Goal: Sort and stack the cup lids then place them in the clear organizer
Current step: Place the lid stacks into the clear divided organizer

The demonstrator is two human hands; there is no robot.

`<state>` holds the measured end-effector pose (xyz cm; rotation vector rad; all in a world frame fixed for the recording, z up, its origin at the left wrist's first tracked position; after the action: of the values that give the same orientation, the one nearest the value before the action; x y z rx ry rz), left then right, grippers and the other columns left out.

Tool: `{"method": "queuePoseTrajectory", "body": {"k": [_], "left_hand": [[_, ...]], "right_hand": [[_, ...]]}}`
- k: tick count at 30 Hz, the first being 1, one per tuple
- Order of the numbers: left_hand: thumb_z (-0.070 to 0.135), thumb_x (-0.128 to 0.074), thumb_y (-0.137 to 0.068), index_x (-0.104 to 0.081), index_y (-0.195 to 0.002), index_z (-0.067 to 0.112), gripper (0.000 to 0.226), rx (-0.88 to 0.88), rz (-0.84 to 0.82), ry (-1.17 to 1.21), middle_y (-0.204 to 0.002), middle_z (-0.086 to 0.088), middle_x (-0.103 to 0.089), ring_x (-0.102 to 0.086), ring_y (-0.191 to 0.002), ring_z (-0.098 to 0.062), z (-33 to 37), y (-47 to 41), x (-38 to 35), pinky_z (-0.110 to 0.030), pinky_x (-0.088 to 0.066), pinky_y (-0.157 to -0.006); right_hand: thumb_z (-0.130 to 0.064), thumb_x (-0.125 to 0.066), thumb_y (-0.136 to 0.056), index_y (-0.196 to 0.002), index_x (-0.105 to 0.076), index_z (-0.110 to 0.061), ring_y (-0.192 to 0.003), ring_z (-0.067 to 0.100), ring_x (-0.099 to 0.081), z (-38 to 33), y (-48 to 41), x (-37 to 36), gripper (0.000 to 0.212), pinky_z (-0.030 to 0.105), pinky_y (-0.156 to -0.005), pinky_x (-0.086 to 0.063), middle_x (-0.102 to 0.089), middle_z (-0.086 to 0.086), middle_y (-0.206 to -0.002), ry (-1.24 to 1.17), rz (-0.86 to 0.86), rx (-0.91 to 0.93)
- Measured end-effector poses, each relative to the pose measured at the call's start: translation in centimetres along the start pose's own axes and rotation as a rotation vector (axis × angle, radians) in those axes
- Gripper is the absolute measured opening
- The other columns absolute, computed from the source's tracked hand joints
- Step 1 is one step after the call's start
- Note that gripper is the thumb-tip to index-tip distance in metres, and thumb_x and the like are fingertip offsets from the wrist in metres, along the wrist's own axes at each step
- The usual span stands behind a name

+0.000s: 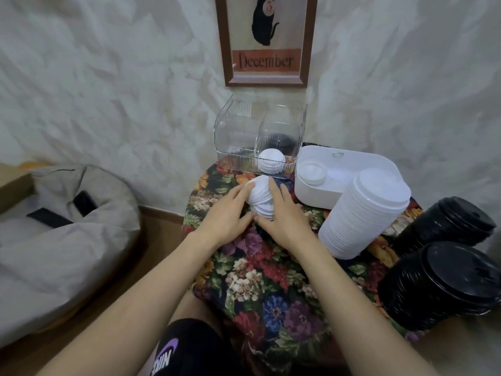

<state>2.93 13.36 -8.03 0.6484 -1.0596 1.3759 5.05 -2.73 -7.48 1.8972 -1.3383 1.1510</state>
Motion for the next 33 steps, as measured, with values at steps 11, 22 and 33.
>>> {"method": "queuePoseTrajectory", "body": {"k": [11,22,33], "left_hand": [[0.020,-0.057,-0.107,-0.062,-0.140,0.032,0.035,0.017,0.009,0.634,-0.143,0.016,-0.052,-0.052,-0.132,-0.001,2.5,4.0,0.1,-0.024,-0.044,-0.108],[0.022,-0.068,-0.099,-0.055,-0.147,0.029,0.050,0.101,-0.168,0.914,-0.140,0.017,-0.063,-0.060,-0.128,-0.004,5.7,6.5,-1.8,-0.023,-0.050,-0.103],[0.050,-0.069,-0.097,-0.022,-0.159,0.054,0.077,0.014,-0.348,0.596,-0.156,0.039,-0.035,-0.034,-0.146,0.010,6.7,8.5,-2.5,-0.033,-0.034,-0.122]], "right_hand": [[-0.066,-0.067,-0.088,-0.159,-0.025,-0.038,-0.136,0.017,-0.047,1.0,5.6,0.7,0.087,0.038,-0.101,-0.044,-0.047,-0.007,-0.152,-0.219,0.086,-0.017],[-0.063,-0.072,-0.088,-0.159,-0.016,-0.046,-0.132,-0.009,-0.028,2.9,11.9,1.4,0.093,0.028,-0.107,-0.035,-0.025,-0.032,-0.147,-0.349,0.071,-0.056],[-0.056,-0.067,-0.094,-0.159,-0.021,-0.047,-0.146,-0.005,-0.026,4.8,14.2,1.4,0.080,0.028,-0.117,-0.030,-0.026,-0.027,-0.162,-0.447,0.098,-0.093]]}}
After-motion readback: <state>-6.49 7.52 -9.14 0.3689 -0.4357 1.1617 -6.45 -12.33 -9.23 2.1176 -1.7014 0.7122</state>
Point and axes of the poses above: each hand's wrist, its own y-axis away from the middle knuckle, its own x-axis out of the back of the hand, z = x × y, the point moved 4 cm from there along -y, towards the middle knuckle
